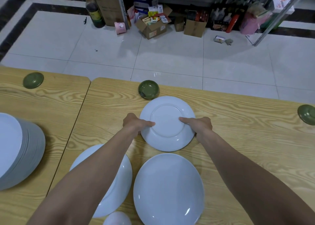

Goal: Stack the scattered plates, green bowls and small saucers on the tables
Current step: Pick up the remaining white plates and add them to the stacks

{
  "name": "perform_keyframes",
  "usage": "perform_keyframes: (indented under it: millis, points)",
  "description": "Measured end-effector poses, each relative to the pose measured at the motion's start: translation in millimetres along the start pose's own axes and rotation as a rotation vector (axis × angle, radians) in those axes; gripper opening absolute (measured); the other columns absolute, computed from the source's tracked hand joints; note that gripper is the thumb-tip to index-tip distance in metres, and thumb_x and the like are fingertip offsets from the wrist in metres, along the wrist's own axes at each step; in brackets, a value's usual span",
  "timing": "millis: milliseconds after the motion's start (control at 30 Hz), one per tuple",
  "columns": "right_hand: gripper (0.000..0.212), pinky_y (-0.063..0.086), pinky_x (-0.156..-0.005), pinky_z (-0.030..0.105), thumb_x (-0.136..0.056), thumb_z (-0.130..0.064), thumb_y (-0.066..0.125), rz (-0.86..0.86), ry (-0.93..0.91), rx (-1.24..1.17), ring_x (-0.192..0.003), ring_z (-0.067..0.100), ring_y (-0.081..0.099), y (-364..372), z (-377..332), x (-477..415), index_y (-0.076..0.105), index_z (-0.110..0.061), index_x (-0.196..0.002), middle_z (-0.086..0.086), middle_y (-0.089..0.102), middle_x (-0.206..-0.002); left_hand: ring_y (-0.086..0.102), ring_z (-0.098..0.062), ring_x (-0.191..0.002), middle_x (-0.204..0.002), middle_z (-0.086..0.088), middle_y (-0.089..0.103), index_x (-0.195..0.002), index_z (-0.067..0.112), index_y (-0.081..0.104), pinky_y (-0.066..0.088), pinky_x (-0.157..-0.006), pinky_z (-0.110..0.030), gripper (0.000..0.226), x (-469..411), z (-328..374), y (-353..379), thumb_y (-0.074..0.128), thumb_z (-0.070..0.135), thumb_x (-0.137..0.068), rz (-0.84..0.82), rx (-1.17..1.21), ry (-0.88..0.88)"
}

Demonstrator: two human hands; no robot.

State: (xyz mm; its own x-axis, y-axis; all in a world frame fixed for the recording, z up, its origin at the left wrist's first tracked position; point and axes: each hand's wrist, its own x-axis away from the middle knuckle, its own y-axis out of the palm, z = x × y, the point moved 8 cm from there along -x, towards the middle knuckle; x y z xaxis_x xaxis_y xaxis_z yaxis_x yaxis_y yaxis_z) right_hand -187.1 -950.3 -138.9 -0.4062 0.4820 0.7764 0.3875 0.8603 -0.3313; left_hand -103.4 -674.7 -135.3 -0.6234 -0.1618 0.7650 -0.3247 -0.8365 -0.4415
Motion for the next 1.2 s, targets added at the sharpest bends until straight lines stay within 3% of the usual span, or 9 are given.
perform_keyframes:
  millis: [133,300,467,567,700,800,933,1000,1200]
  points:
    - [0.077,0.059,-0.081,0.043,-0.043,-0.031,0.099,-0.001,-0.003,-0.042,-0.090,0.027,0.068,-7.8,0.6,1.7,0.063,-0.004,-0.106,0.008,0.069,-0.104,0.065,-0.027,-0.093,-0.105,-0.009,0.065,-0.105,0.003,0.059,0.060,-0.079,-0.041,0.072,4.7,-1.2,10.4,0.097,0.031,-0.050,-0.025,0.038,-0.002]
    - [0.044,0.058,-0.082,0.040,-0.063,-0.018,0.093,0.027,-0.145,-0.160,-0.091,0.025,0.068,-22.6,-9.1,15.4,0.064,-0.012,-0.095,0.004,0.069,-0.102,0.063,-0.026,-0.096,-0.106,-0.008,0.064,-0.104,0.003,0.059,0.058,-0.077,-0.037,0.068,23.8,5.9,18.4,0.096,0.028,-0.052,-0.007,0.106,0.041]
    - [0.061,0.056,-0.088,0.039,-0.071,-0.046,0.085,0.083,-0.262,-0.325,-0.098,0.022,0.066,-39.9,-26.5,44.9,0.060,-0.017,-0.118,0.000,0.066,-0.111,0.058,-0.016,-0.078,-0.093,-0.003,0.063,-0.085,0.009,0.060,0.043,-0.056,-0.026,0.042,54.1,24.7,16.8,0.091,0.024,-0.062,0.032,0.151,0.182]
    - [0.056,0.053,-0.086,0.037,-0.078,-0.062,0.071,0.122,-0.278,-0.406,-0.094,0.020,0.062,-50.8,-29.8,67.0,0.059,-0.018,-0.112,-0.004,0.063,-0.103,0.051,-0.017,-0.066,-0.078,-0.002,0.058,-0.069,0.014,0.051,0.040,-0.059,-0.026,0.034,74.9,30.4,12.6,0.080,0.031,-0.071,0.056,0.233,0.225]
    - [0.056,0.045,-0.073,0.033,-0.087,-0.067,0.053,0.182,-0.294,-0.535,-0.085,0.021,0.056,-64.7,-25.1,95.3,0.058,-0.014,-0.104,-0.001,0.058,-0.094,0.058,-0.021,-0.079,-0.091,0.000,0.064,-0.084,0.014,0.062,0.045,-0.070,-0.032,0.044,104.8,31.8,3.2,0.053,0.057,-0.082,0.047,0.401,0.240]
    - [0.045,0.038,-0.075,0.033,-0.093,-0.054,0.055,0.194,-0.293,-0.627,-0.083,0.022,0.048,-72.2,-14.9,117.0,0.054,-0.012,-0.107,0.001,0.052,-0.088,0.064,-0.024,-0.084,-0.088,-0.002,0.067,-0.086,0.015,0.066,0.050,-0.085,-0.037,0.051,123.2,33.3,-6.3,0.052,0.064,-0.082,0.029,0.429,0.286]
    - [0.013,0.037,-0.071,0.031,-0.091,-0.013,0.052,0.245,-0.343,-0.729,-0.076,0.020,0.046,-77.6,6.9,158.2,0.048,-0.016,-0.104,0.000,0.047,-0.086,0.062,-0.026,-0.073,-0.077,-0.009,0.063,-0.070,0.007,0.060,0.054,-0.079,-0.037,0.010,157.0,26.1,-13.7,0.060,0.009,-0.079,-0.066,0.497,0.379]
    - [0.021,0.041,-0.069,0.030,-0.085,-0.009,0.047,0.237,-0.397,-0.688,-0.082,0.022,0.052,-77.7,22.2,175.8,0.049,-0.020,-0.102,0.004,0.054,-0.095,0.064,-0.025,-0.073,-0.084,-0.010,0.065,-0.075,0.007,0.062,0.058,-0.078,-0.038,0.022,174.7,11.9,-14.6,0.049,-0.007,-0.087,-0.134,0.489,0.437]
    - [0.045,0.055,-0.062,0.033,-0.084,0.011,0.049,0.155,-0.477,-0.512,-0.085,0.025,0.064,-90.9,91.9,241.1,0.065,-0.018,-0.114,0.003,0.066,-0.095,0.066,-0.017,-0.087,-0.097,0.004,0.073,-0.094,0.024,0.070,0.053,-0.074,-0.032,0.043,220.6,-38.9,-18.2,0.045,-0.009,-0.084,-0.227,0.387,0.690]
